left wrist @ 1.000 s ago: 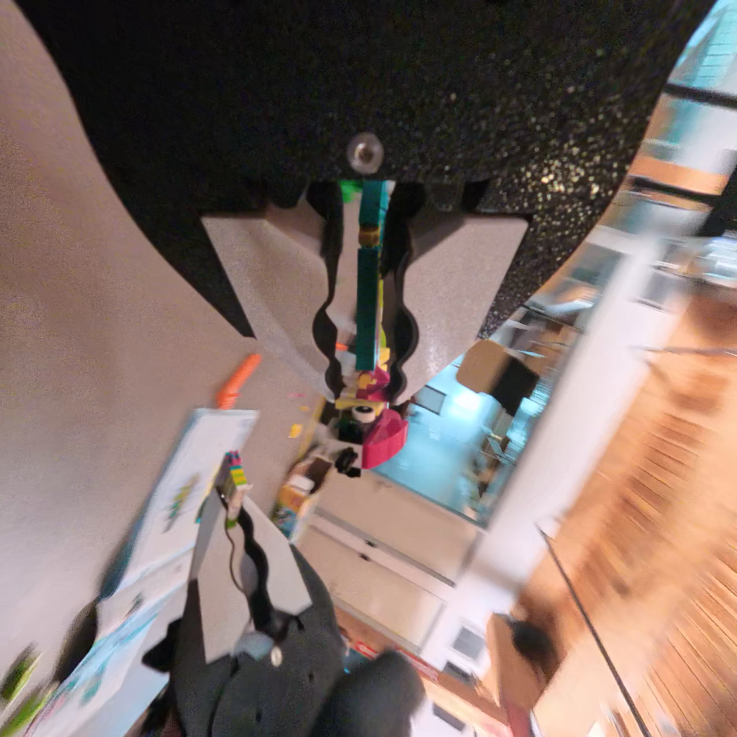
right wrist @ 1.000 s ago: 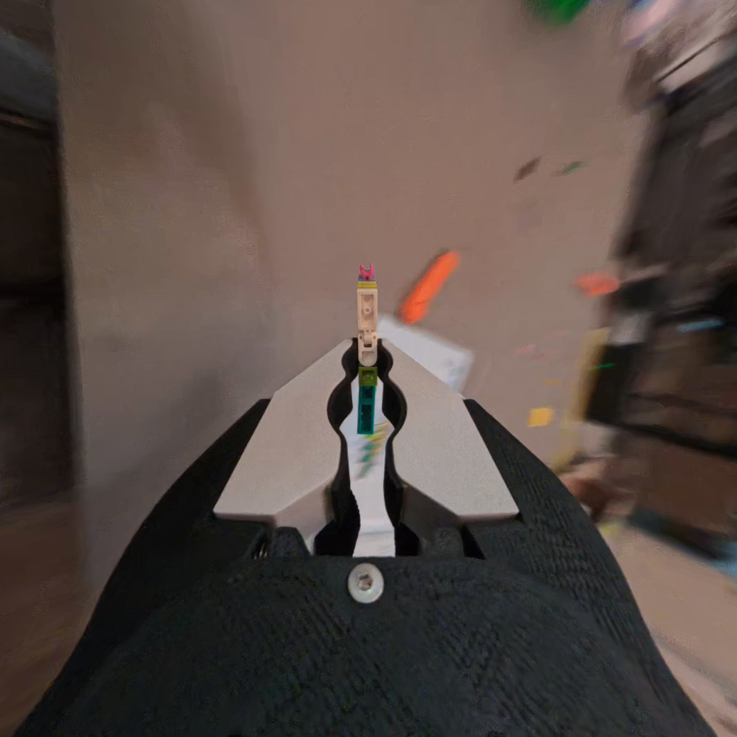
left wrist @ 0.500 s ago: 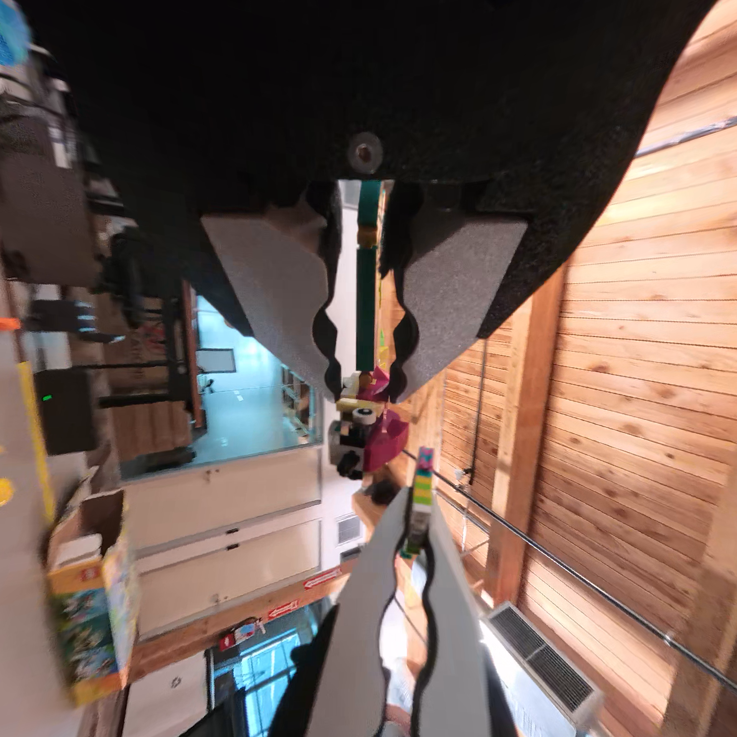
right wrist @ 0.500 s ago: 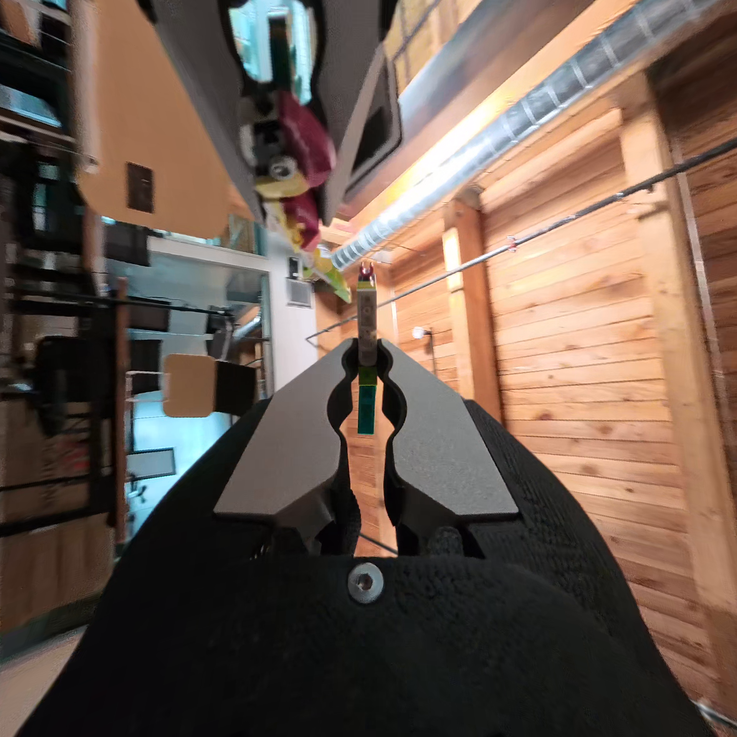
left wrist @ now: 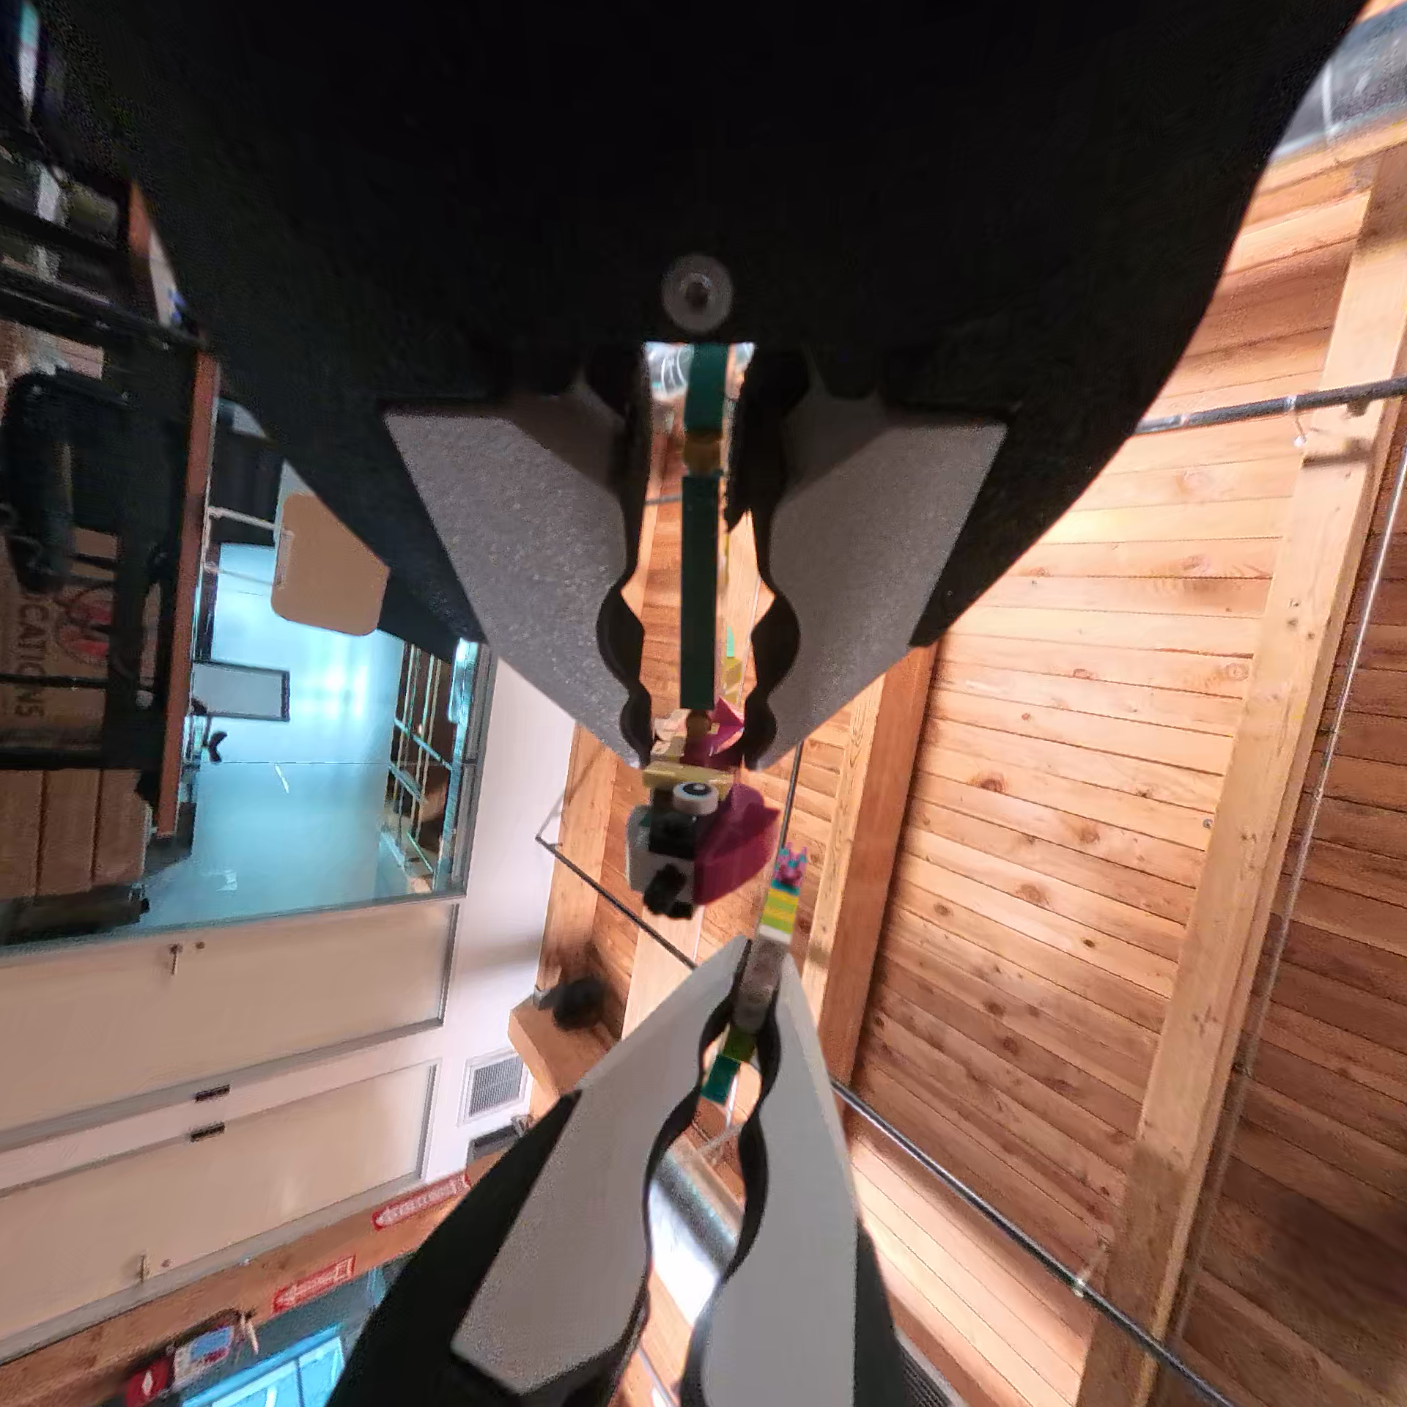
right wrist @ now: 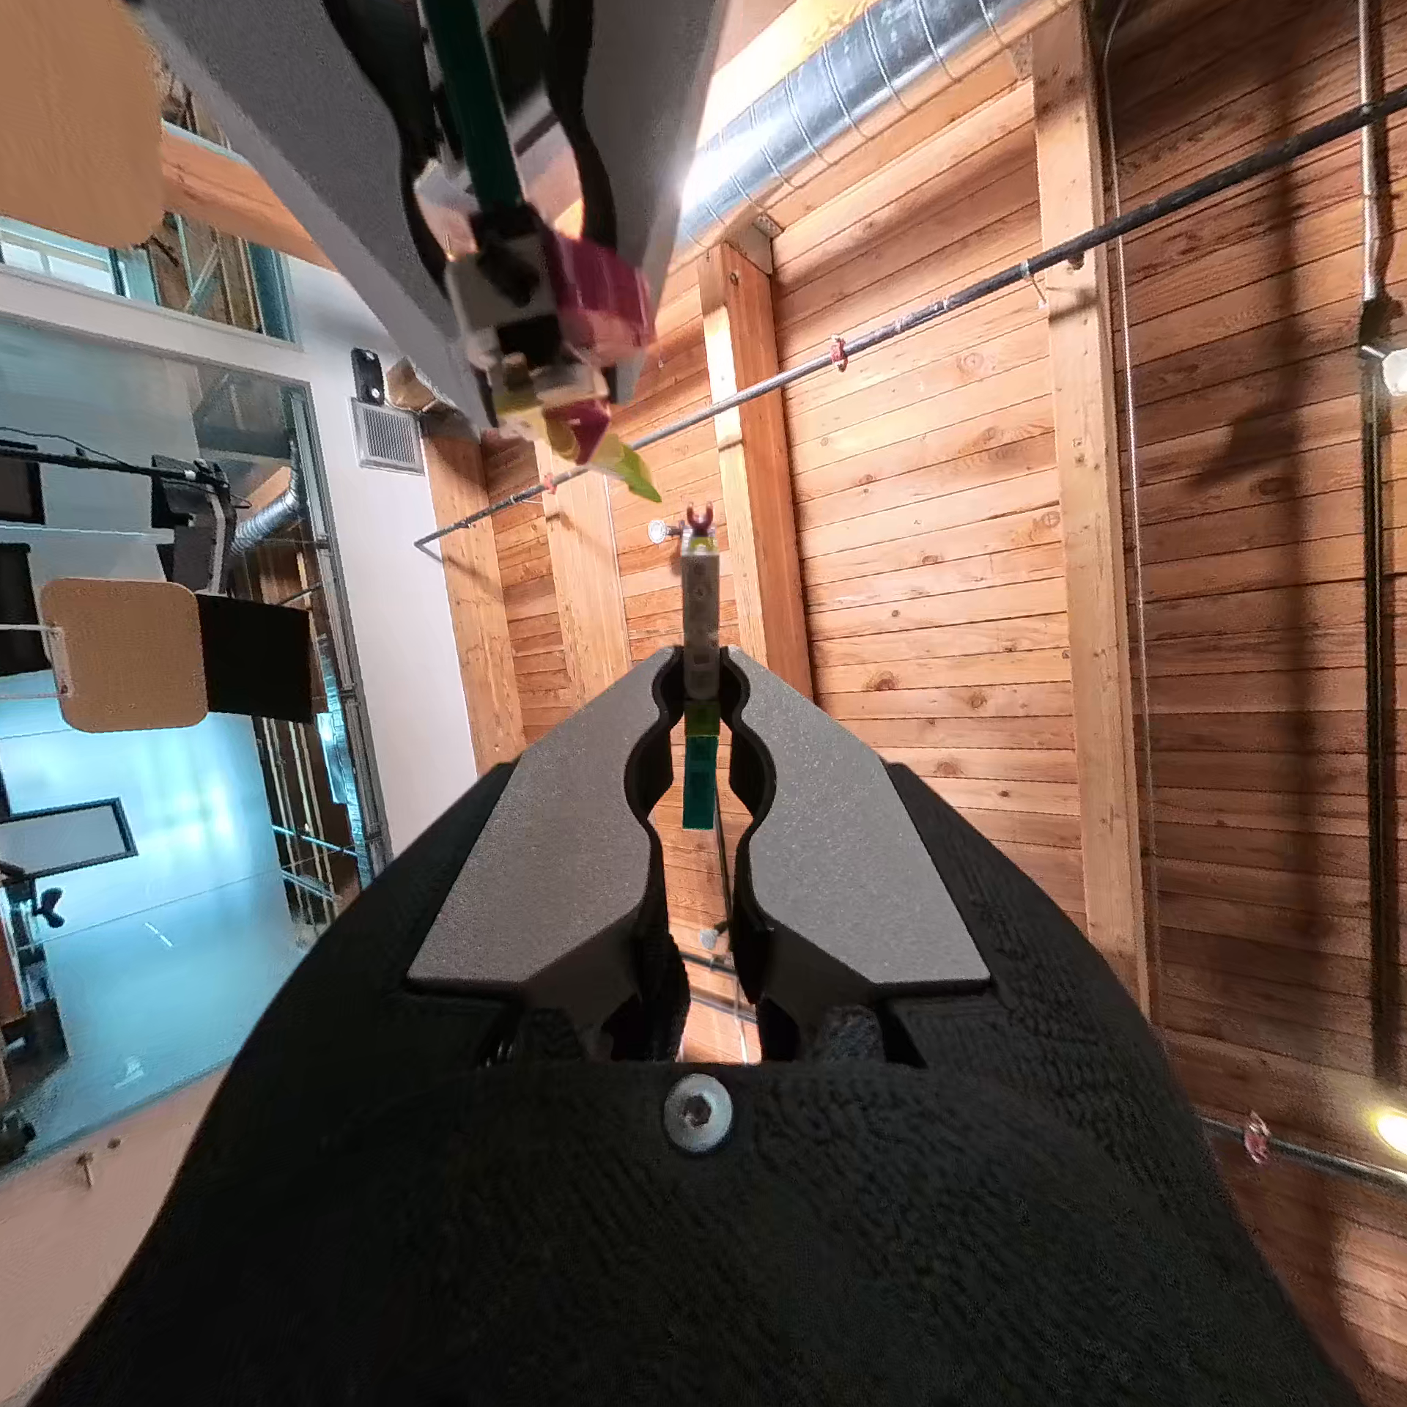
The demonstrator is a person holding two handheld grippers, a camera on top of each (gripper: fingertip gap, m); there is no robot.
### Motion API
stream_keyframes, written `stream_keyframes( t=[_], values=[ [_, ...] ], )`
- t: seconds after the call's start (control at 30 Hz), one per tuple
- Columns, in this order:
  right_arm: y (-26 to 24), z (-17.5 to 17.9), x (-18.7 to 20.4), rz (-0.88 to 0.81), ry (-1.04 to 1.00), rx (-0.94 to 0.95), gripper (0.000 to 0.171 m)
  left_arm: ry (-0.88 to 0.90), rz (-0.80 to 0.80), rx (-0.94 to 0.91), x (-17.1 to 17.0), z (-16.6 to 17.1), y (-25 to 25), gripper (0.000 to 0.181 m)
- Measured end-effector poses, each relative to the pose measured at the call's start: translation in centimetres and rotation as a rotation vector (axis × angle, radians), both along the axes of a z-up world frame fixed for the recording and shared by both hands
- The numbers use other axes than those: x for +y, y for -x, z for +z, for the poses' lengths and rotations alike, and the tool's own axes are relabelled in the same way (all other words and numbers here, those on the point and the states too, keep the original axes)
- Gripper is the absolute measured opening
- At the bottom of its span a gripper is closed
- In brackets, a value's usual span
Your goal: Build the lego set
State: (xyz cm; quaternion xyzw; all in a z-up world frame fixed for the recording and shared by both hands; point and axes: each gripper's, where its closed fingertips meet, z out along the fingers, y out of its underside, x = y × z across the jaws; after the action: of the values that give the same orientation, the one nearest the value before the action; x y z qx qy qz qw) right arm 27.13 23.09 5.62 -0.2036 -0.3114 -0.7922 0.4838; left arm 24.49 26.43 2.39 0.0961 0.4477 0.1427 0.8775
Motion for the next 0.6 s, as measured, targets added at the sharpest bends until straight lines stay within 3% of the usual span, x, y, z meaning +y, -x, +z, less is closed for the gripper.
stream_keyframes(
  t=[0.23,0.37,0.47,0.6],
  values=[
    [-0.7,-1.1,1.3,-0.006,0.023,0.016,0.006,0.032,-0.053,0.02,0.6,-0.4,-0.5,0.021],
    [-1.4,-1.1,1.4,0.069,0.084,0.126,0.006,0.083,-0.074,0.058,1.5,-0.8,-1.0,0.021],
    [-2.2,-2.4,3.0,0.247,0.293,0.41,0.006,0.093,-0.09,0.096,1.9,-1.3,-1.3,0.021],
    [-2.6,-3.5,3.7,0.645,0.613,1.013,0.006,0.139,-0.149,0.15,2.1,-1.7,-1.4,0.021]
  ],
)
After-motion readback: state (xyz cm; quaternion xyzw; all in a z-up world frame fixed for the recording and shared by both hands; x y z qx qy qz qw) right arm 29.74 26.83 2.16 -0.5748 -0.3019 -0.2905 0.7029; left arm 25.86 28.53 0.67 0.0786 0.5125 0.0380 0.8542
